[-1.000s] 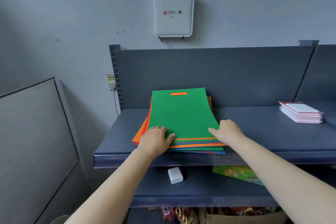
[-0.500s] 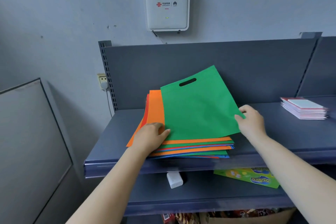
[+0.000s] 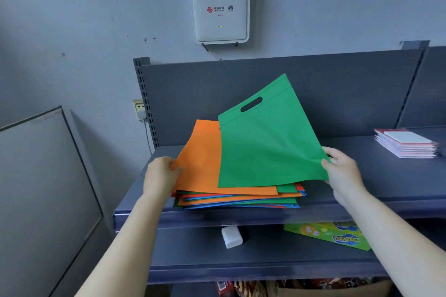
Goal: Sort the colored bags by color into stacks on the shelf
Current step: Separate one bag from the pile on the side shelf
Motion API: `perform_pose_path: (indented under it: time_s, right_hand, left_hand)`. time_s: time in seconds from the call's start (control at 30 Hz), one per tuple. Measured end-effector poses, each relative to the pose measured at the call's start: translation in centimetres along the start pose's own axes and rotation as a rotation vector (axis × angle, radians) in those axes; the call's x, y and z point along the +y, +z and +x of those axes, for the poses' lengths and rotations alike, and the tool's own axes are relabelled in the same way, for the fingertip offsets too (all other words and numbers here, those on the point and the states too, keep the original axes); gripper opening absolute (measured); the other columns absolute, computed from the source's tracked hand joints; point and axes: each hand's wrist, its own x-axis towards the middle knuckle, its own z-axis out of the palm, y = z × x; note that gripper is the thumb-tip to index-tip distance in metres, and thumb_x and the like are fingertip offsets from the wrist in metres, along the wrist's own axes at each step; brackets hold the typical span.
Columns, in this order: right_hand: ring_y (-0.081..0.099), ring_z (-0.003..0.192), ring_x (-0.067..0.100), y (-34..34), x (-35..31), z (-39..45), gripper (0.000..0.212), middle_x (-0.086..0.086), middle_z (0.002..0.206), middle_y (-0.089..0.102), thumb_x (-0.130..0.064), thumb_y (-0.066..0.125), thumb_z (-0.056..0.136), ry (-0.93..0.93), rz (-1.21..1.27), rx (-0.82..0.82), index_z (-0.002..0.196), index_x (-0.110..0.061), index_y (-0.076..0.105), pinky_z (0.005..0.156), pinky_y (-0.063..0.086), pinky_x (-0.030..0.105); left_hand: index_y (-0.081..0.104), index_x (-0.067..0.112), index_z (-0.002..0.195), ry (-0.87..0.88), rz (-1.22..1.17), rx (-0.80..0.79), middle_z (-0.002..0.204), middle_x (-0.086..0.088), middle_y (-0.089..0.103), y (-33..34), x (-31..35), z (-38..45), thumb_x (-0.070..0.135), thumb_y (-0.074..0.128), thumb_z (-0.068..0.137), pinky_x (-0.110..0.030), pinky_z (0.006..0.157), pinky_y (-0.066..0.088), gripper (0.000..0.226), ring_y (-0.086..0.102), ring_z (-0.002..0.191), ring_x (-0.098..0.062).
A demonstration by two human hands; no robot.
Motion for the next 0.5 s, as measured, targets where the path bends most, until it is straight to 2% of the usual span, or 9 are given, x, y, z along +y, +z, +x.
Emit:
perform_pose_path:
  time_s: [0.07,0.17,0.23,0.3,0.4,0.43,0.5]
  right_hand:
    - [0.066,0.089,0.016,-0.2,-0.3,-0.7,0.034,-0.001,0.1,0.069,0.003,0.041,0.097,0.038,0.082,-0.04,0.111,-0.021,0.061,0.066,0.049,0.029]
    - [0.066,0.089,0.014,-0.8,-0.5,-2.1,0.033,-0.003,0.099,0.07,0.002,0.04,0.098,0.061,0.186,-0.094,0.111,-0.02,0.061,0.067,0.05,0.029]
    - [0.067,0.086,0.013,-1.3,-0.5,-3.1,0.033,-0.002,0.099,0.07,0.003,0.041,0.098,0.082,0.266,-0.128,0.111,-0.019,0.061,0.069,0.051,0.029]
    - [0.068,0.085,0.013,-1.6,-0.5,-4.4,0.032,-0.001,0.099,0.071,0.003,0.041,0.097,0.115,0.336,-0.183,0.112,-0.017,0.061,0.07,0.053,0.029]
    - [0.071,0.082,0.01,-2.0,-0.6,-7.0,0.033,-0.004,0.093,0.075,0.003,0.042,0.097,0.137,0.367,-0.287,0.107,-0.02,0.064,0.064,0.056,0.025]
    - [0.071,0.081,0.009,-2.2,-0.7,-7.9,0.033,-0.005,0.092,0.075,0.003,0.042,0.097,0.139,0.377,-0.324,0.105,-0.02,0.064,0.063,0.057,0.024]
    - [0.071,0.081,0.009,-2.4,-0.9,-9.8,0.033,-0.004,0.092,0.075,0.003,0.042,0.097,0.148,0.396,-0.393,0.104,-0.02,0.064,0.063,0.057,0.023]
  left_hand:
    - [0.066,0.005,0.108,0.045,-0.062,0.059,0.103,-0.013,0.065,-0.5,-0.1,-1.3,0.018,0.062,0.09,-0.022,0.045,0.043,0.023,0.054,0.054,-0.012]
    - [0.066,0.01,0.098,0.033,-0.259,0.138,0.09,-0.013,0.066,-1.5,-0.3,-4.1,0.014,0.062,0.09,-0.013,0.035,0.037,0.01,0.058,0.049,-0.017]
    - [0.065,0.016,0.089,-0.021,-0.327,0.215,0.083,-0.011,0.066,-2.3,-0.4,-6.2,0.014,0.064,0.089,-0.015,0.04,0.038,0.002,0.058,0.052,-0.016]
    - [0.065,0.019,0.087,-0.05,-0.346,0.304,0.077,-0.005,0.065,-3.1,-0.7,-8.7,0.015,0.065,0.087,-0.016,0.048,0.037,0.004,0.054,0.059,-0.01]
    - [0.066,0.021,0.083,-0.074,-0.441,0.434,0.072,-0.001,0.064,-4.6,-0.9,-13.5,0.015,0.068,0.086,-0.009,0.05,0.039,0.008,0.056,0.063,-0.01]
    - [0.066,0.022,0.082,-0.09,-0.466,0.468,0.074,0.0,0.065,-4.9,-1.0,-15.2,0.015,0.068,0.086,-0.01,0.054,0.041,0.008,0.057,0.066,-0.012]
    - [0.066,0.022,0.086,-0.138,-0.508,0.533,0.08,0.002,0.066,-5.8,-1.0,-18.7,0.016,0.067,0.087,-0.022,0.063,0.046,0.006,0.061,0.072,-0.013]
